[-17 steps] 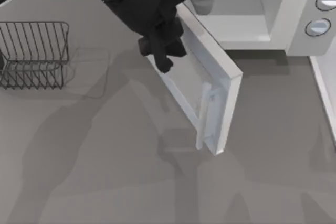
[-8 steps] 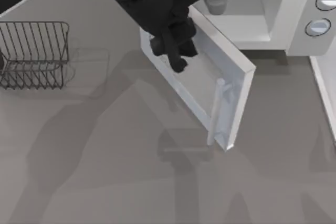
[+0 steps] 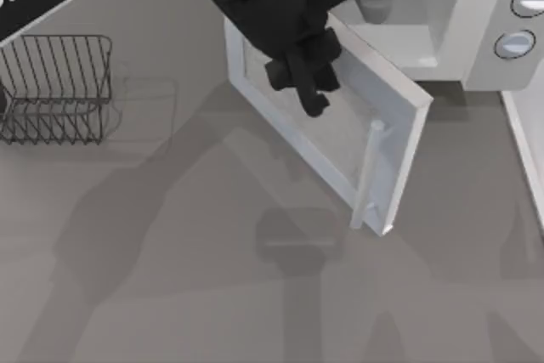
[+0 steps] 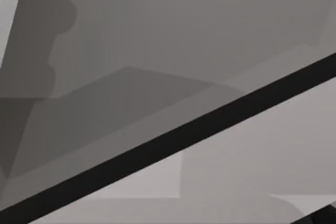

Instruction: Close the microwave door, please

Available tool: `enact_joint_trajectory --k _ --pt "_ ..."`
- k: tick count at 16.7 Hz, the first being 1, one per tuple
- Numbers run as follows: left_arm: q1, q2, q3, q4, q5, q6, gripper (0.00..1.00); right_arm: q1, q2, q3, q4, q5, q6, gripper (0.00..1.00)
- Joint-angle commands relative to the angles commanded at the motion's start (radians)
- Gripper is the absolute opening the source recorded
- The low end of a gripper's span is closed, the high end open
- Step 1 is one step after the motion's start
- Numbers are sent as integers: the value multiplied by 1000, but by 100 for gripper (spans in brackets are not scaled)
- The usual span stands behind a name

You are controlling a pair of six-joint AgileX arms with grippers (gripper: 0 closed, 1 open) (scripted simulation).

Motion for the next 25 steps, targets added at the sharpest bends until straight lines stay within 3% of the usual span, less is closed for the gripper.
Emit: enact_joint_trajectory --k 25 --pt "-68 92 59 -47 -17 -76 0 0 0 0 0 0 0 100"
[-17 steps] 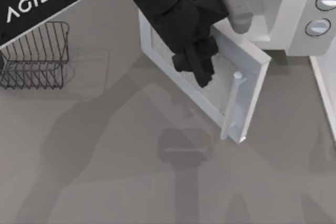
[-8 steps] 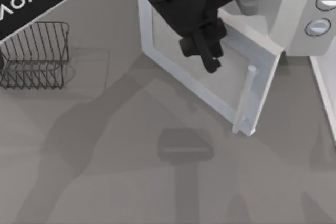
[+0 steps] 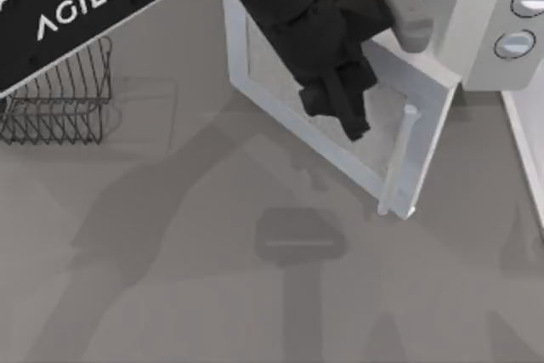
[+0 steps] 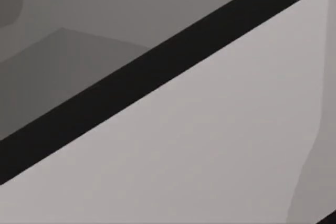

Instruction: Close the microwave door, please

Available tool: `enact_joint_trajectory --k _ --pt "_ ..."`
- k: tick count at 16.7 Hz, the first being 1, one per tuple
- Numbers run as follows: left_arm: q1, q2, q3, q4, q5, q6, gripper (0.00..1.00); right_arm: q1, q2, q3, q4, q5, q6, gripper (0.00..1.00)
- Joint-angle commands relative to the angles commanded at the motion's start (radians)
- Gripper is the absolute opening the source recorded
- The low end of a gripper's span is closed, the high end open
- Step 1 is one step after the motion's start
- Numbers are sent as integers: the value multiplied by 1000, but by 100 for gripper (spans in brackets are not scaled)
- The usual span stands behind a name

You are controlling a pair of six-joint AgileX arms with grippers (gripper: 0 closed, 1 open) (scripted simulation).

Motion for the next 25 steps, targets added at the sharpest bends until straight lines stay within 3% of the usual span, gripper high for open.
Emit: enact_joint_trajectory --k 25 --pt "-40 71 174 5 -24 -32 0 0 0 0 0 0 0 100"
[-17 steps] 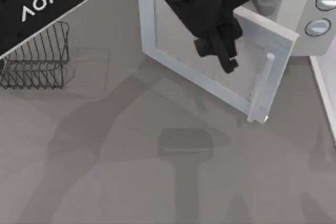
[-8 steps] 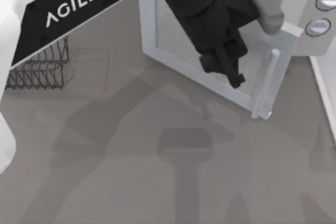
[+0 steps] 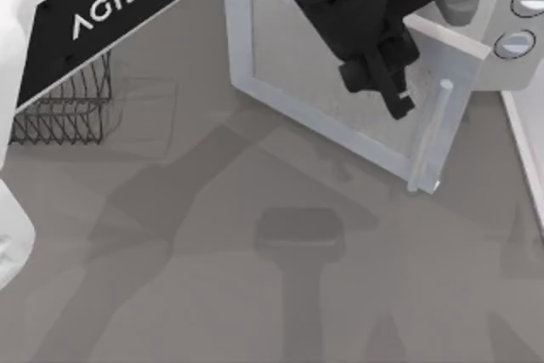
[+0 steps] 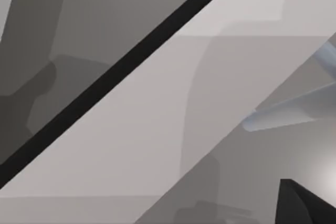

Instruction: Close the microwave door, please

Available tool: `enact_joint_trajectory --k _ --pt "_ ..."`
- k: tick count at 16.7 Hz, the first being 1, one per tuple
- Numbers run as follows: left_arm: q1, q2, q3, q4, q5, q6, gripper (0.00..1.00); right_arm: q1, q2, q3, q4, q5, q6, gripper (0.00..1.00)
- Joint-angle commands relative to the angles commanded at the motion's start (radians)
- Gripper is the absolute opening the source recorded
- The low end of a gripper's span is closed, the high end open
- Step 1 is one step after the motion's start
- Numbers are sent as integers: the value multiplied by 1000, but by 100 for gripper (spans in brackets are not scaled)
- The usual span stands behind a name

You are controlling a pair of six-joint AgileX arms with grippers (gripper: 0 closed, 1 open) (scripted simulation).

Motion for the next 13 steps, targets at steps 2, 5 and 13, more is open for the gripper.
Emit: enact_joint_trajectory --k 2,5,13 --pt "0 -2 -3 -1 1 0 0 0 0 0 0 0 0 100" --pt "-14 12 0 -21 8 -3 0 0 0 0 0 0 0 100" --pt "-40 76 87 -51 -3 -32 0 0 0 0 0 0 0 100"
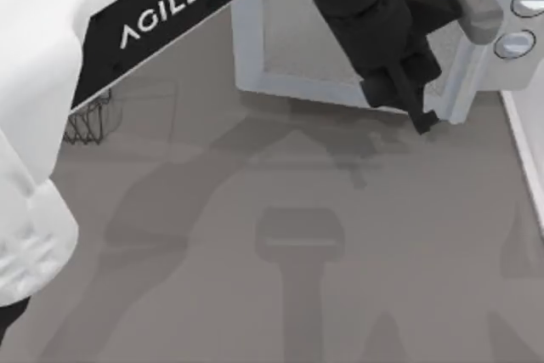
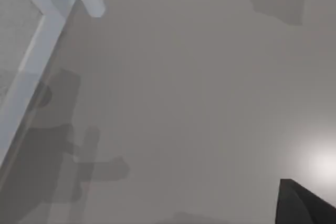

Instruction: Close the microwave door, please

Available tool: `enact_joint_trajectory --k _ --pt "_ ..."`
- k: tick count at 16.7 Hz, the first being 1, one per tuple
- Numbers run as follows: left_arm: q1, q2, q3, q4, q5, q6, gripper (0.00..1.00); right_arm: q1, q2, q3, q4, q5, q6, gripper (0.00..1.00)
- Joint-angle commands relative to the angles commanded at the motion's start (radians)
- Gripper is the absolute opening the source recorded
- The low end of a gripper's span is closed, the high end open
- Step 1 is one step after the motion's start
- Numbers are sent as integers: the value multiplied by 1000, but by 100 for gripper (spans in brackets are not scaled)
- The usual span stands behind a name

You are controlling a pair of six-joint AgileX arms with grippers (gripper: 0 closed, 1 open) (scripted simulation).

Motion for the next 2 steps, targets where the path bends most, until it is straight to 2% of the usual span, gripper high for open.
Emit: enact_joint_trajectory --k 2 --pt "6 -6 24 18 -10 1 0 0 0 0 0 0 0 100"
